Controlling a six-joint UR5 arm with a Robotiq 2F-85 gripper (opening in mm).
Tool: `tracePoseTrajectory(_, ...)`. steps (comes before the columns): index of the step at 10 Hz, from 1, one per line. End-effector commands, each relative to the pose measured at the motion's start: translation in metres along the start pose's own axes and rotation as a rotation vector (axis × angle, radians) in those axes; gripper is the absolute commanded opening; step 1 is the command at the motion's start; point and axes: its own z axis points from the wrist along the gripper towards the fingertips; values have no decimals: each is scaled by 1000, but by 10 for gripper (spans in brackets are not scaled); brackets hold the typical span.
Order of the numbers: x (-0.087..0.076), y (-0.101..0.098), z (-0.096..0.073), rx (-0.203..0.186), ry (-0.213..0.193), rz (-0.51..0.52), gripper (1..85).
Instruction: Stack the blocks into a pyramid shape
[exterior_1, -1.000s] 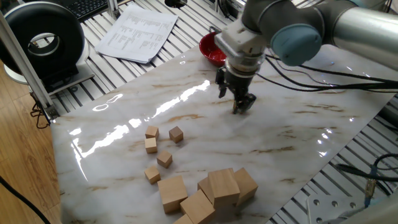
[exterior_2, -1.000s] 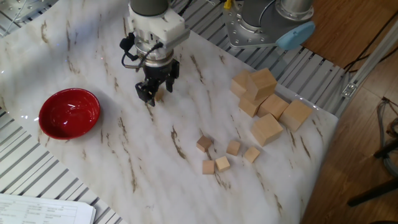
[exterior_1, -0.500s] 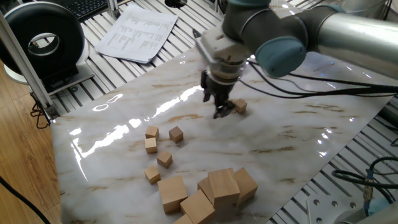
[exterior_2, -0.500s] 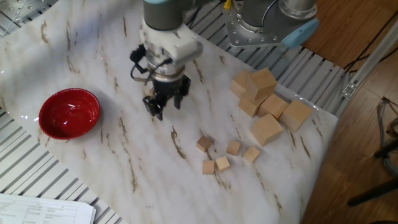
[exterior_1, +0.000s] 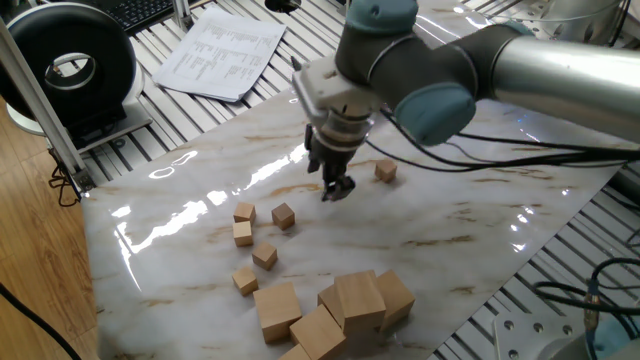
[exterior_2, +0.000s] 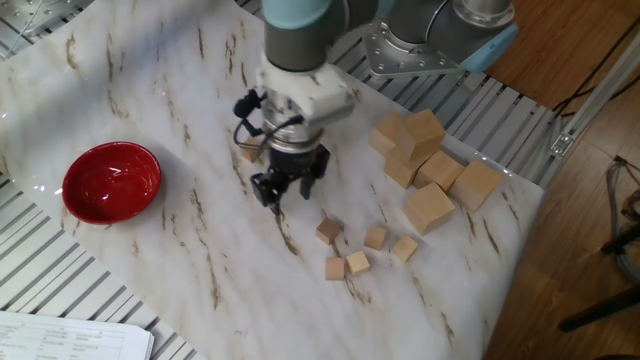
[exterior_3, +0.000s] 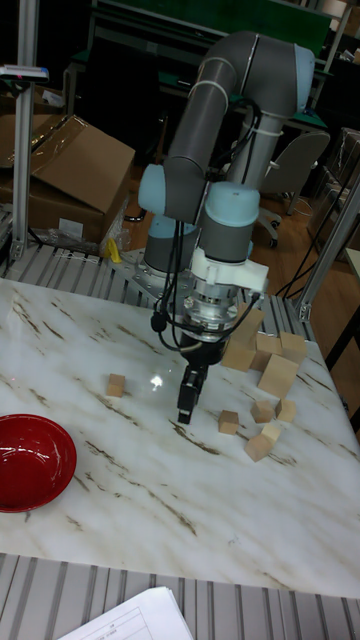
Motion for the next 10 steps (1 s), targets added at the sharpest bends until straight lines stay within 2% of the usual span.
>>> tracePoseTrajectory(1, -23, 17, 4, 15, -29, 29, 583)
tracePoseTrajectory(5, -29, 37, -9, 0, -44, -2, 577)
tracePoseTrajectory(6, -27, 38, -7, 8, -29, -18, 577)
tracePoseTrajectory(8, -29, 35, 3, 24, -21, -20, 560)
tracePoseTrajectory(10, -33, 31, 17, 57, -13, -27, 560)
